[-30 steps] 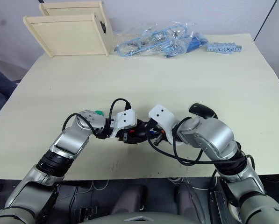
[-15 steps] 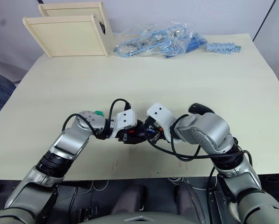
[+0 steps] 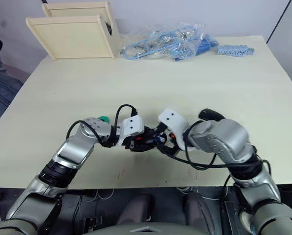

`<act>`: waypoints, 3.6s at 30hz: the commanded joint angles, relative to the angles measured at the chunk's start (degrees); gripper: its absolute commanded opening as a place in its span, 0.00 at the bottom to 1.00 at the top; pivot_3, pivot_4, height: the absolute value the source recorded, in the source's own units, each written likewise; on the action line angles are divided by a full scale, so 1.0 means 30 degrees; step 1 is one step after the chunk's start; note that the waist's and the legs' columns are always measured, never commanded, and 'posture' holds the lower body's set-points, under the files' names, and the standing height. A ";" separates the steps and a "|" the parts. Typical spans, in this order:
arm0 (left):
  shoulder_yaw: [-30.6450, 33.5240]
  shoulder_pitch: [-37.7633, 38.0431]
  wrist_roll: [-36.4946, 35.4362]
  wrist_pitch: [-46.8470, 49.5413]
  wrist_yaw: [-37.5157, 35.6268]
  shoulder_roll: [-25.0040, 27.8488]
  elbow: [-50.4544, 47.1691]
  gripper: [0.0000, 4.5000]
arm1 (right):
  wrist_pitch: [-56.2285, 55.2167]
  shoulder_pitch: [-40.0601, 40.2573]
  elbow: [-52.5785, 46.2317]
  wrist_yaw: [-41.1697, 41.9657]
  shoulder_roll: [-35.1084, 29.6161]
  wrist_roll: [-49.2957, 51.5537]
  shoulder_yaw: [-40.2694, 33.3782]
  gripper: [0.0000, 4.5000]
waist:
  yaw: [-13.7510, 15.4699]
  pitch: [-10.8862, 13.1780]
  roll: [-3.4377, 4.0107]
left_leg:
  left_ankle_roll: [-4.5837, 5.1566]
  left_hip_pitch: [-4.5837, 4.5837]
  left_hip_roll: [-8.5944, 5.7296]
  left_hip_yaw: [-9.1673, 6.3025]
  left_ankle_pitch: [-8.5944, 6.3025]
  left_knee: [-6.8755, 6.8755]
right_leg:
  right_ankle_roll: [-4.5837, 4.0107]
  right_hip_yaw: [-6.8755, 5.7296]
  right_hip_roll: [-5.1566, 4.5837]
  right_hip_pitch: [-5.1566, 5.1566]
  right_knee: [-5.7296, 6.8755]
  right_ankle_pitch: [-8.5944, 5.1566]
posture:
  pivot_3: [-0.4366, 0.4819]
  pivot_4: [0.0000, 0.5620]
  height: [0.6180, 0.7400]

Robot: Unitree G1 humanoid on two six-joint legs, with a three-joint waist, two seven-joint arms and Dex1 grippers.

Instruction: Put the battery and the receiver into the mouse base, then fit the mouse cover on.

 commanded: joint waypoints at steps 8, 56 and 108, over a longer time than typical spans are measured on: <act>-0.0962 0.0308 0.0106 0.0048 -0.0284 -0.0148 0.0212 0.66 | -1.1938 0.7116 -0.4515 0.3791 -0.0908 -0.1117 -0.2598 0.97 | -0.0010 0.0003 -0.0005 | 0.0010 0.0000 -0.0007 0.0027 -0.0005 0.0002 | 0.0009 -0.0006 0.0001 -0.0002 0.0013 -0.0006 | 0.48 0.27 1.00; -0.0863 0.0778 0.0017 0.0372 -0.0198 0.0225 -0.0437 0.66 | -2.8829 1.1794 0.7309 0.8170 0.4459 -0.6965 -0.0518 0.01 | -0.0053 0.0007 -0.0001 | 0.0008 0.0064 0.0004 0.0051 -0.0005 0.0001 | 0.0003 0.0034 0.0016 0.0029 0.0031 -0.0007 | 0.48 0.27 1.00; -0.1005 0.0378 -0.0083 0.0636 -0.0388 -0.0239 0.0331 0.66 | -2.3892 1.7552 -0.0792 1.4187 -0.5121 -0.0513 -1.0308 0.99 | 0.0025 -0.0141 -0.0002 | 0.0036 0.0121 0.0002 0.0058 -0.0023 0.0001 | 0.0018 0.0028 0.0012 0.0135 -0.0020 -0.0020 | 0.48 0.27 1.00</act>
